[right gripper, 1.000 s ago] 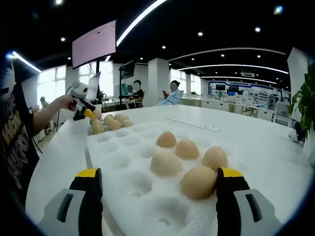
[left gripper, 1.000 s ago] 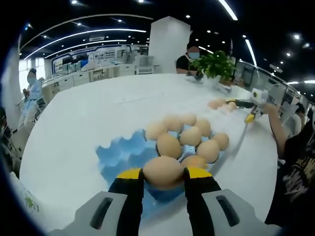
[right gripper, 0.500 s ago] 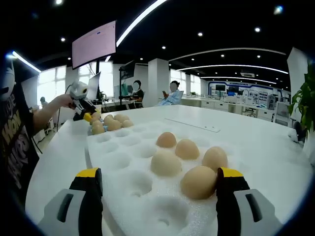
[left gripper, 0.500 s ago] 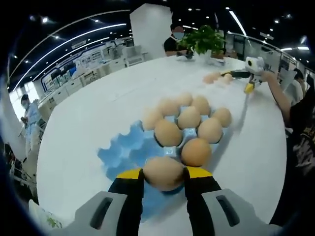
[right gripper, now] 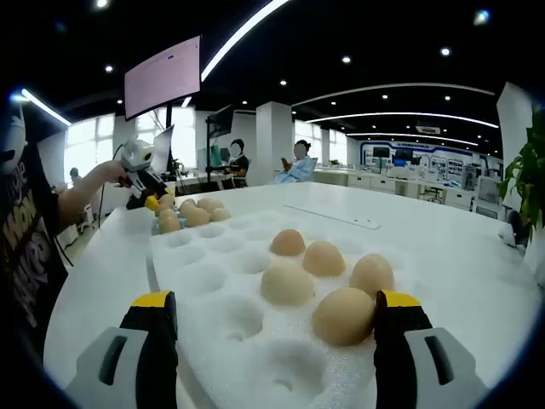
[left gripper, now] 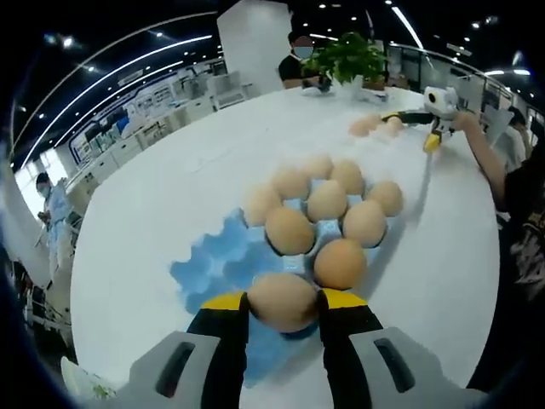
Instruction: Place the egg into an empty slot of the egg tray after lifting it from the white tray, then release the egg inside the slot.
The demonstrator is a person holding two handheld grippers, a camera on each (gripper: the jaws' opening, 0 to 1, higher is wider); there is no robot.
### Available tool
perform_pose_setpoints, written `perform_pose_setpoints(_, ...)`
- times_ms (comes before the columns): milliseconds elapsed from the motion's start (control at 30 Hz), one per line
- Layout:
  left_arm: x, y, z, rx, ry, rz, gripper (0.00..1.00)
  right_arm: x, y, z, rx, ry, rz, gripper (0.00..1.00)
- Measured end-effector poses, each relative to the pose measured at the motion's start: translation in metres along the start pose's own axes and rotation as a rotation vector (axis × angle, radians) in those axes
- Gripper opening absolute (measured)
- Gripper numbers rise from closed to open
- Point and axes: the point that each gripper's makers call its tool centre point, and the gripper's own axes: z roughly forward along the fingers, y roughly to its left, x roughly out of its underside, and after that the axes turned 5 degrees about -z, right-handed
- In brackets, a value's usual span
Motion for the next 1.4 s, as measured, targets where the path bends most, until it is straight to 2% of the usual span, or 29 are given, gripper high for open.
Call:
perform_pose_setpoints(233, -0.002, -0.002, 0.001, 0.049, 0.008, 0.069, 0.33, -0.001, 0.001, 0.0, 0.0, 0.0, 0.0, 1.0)
perform_pose_setpoints(367, 0.0, 0.0, 0.003, 0.102, 0.031, 0.029, 0.33, -0.001, 0.002, 0.001, 0.0, -0.001, 0.0, 1.0)
perform_pose_setpoints(467, 0.001, 0.005, 0.004, 0.126, 0.025, 0.004, 0.38, -0.001, 0.002, 0.001, 0.0, 0.0, 0.0, 1.0)
perform_pose_setpoints(533, 0.004, 0.008, 0.006, 0.139, 0.039, -0.048, 0.41, -0.001, 0.002, 0.001, 0.0, 0.0, 0.0, 1.0)
perform_pose_setpoints(700, 0.006, 0.014, 0.009, 0.176, 0.032, -0.082, 0.46, -0.001, 0.002, 0.001, 0.0, -0.001, 0.001, 1.0)
perform_pose_setpoints(833, 0.009, 0.018, 0.011, 0.223, 0.033, -0.15, 0.53, 0.0, 0.002, 0.001, -0.001, -0.001, 0.001, 1.0)
perform_pose_setpoints(867, 0.01, 0.016, 0.012, 0.258, 0.027, -0.195, 0.54, 0.0, 0.002, 0.001, -0.001, -0.001, 0.001, 1.0)
perform_pose_setpoints(967, 0.01, 0.012, 0.015, 0.338, 0.007, -0.254, 0.54, 0.0, 0.002, 0.001, -0.001, -0.001, 0.001, 1.0)
perform_pose_setpoints(1033, 0.007, 0.008, 0.019, 0.384, -0.028, -0.265, 0.56, 0.0, 0.002, 0.001, 0.0, 0.0, 0.001, 1.0)
perform_pose_setpoints(1200, 0.008, 0.008, 0.021, 0.371, -0.004, -0.276, 0.57, 0.001, 0.002, 0.0, -0.001, 0.0, 0.001, 1.0)
perform_pose_setpoints(1400, 0.008, 0.006, 0.02, 0.368, -0.008, -0.277, 0.57, 0.001, 0.001, 0.0, -0.001, 0.0, 0.001, 1.0)
